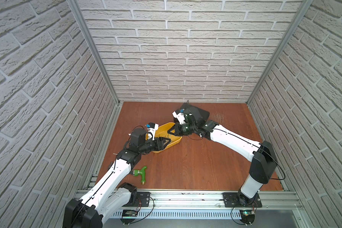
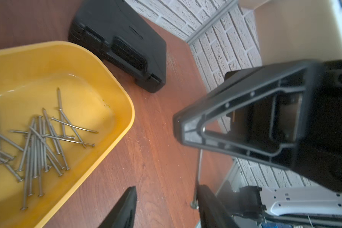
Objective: Put the nails on the desktop into the storage box
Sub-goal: Place the nail in the storage box.
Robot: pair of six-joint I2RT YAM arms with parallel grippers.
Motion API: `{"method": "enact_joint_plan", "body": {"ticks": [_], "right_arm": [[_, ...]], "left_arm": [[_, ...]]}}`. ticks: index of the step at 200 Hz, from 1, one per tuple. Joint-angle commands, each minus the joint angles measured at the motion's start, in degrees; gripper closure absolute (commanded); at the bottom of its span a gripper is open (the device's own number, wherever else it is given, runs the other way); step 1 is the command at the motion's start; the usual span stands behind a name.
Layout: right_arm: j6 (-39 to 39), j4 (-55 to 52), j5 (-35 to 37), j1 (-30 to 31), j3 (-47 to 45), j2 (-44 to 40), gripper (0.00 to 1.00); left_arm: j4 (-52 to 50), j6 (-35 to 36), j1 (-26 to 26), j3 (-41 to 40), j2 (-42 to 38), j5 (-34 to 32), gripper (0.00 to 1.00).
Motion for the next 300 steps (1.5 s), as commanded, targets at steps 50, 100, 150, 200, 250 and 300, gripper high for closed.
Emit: {"method": "enact_joint_plan", "body": {"ticks": [50,100,150,200,250,300], "right_arm": [[-17.60,-20.57,6.19,-0.65,28.09,24.15,0.97],[-18.88,-21.88,7.23,-0.64,35.48,33.77,0.98],[-19.06,-21.74,7.58,-0.57,35.97,37.96,0.97],[-18.90,-21.07,7.61,-0.31,32.16,35.61,0.78],[-19.58,-22.37,8.33,-0.30,30.76,27.70,0.69],[-21.95,-17.51,13.09,-3.31,14.06,4.42,0.63]], "left_arm": [[-20.73,0.19,2.55,0.38,-13.27,-18.03,0.33],[-27.91,0.38,6.26,-0.33,-17.59,-19.89,0.27],[-29.08,1.45,7.60,-0.95,-17.50,-19.16,0.25],[-29.76,1.84,8.49,-1.00,-15.27,-19.36,0.22],[-29.67,2.20,9.65,1.01,-12.90,-19.99,0.20],[-28.13,4.37,10.87,6.02,-8.26,-23.61,0.17]]}}
